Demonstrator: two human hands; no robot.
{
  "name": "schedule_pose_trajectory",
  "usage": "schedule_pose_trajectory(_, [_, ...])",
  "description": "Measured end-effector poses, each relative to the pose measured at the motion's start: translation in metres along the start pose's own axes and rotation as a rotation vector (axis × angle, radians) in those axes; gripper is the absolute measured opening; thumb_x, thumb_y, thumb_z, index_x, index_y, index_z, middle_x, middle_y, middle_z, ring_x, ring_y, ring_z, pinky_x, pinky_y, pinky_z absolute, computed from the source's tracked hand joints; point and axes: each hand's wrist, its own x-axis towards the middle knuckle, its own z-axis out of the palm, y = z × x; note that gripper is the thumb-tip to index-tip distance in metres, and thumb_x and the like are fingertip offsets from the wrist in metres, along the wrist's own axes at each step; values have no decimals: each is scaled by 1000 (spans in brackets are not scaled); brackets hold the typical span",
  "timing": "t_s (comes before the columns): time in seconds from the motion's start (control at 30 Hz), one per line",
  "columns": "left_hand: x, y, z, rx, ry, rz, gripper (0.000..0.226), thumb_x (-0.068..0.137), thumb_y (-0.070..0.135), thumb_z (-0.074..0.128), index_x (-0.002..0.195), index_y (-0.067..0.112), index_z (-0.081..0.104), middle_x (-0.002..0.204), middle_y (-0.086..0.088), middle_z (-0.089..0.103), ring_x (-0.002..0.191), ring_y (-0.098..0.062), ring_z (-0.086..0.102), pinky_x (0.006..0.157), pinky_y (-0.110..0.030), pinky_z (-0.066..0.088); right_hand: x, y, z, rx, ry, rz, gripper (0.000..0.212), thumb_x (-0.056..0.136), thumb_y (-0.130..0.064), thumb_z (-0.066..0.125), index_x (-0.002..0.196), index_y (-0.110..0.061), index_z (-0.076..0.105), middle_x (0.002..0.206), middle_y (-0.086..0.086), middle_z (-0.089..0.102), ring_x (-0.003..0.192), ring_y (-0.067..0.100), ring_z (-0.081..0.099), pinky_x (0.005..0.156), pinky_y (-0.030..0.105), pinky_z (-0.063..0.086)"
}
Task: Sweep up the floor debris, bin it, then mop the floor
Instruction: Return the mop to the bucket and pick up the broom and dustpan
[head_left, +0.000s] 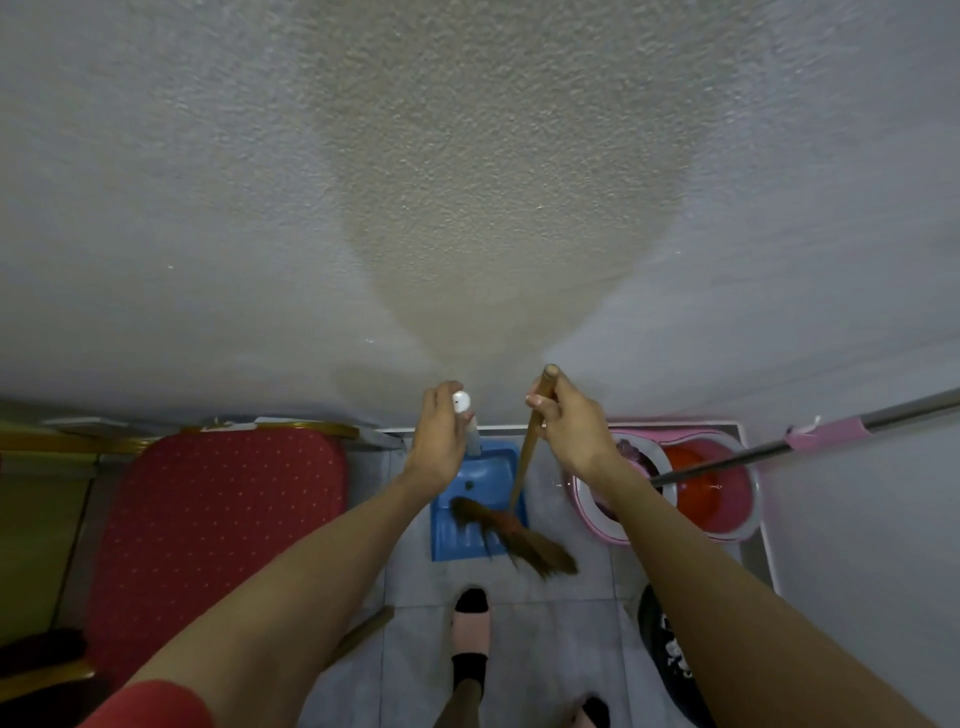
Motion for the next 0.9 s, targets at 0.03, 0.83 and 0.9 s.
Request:
schedule_pose_trajectory(0.03, [1, 0, 1, 2, -8, 18, 25, 96, 8, 48, 121, 4, 48, 117, -16, 48, 99, -21, 50, 79, -9, 28, 4, -2, 2, 12, -1, -11, 23, 102, -18, 44, 123, -14, 53, 111, 13, 65, 104, 28, 63, 95, 50, 52])
schedule_pose_trajectory(0.83, [2, -3, 2, -1, -85, 105, 55, 101, 11, 39, 152, 10, 18, 160, -9, 13, 147, -19, 18, 113, -17, 14, 30, 10, 20, 122, 15, 151, 53, 98, -9, 51, 147, -18, 32, 150, 11, 42, 134, 31, 44, 103, 41, 43])
schedule_pose_trajectory(0.9, [2, -5, 2, 43, -97, 135, 56, 101, 11, 39, 152, 11, 15, 161, -7, 8, 149, -18, 11, 115, -20, 11, 26, 11, 20, 116, 6, 153, 63, 98, -7, 51, 152, -21, 23, 154, 10, 36, 136, 32, 42, 102, 39, 44])
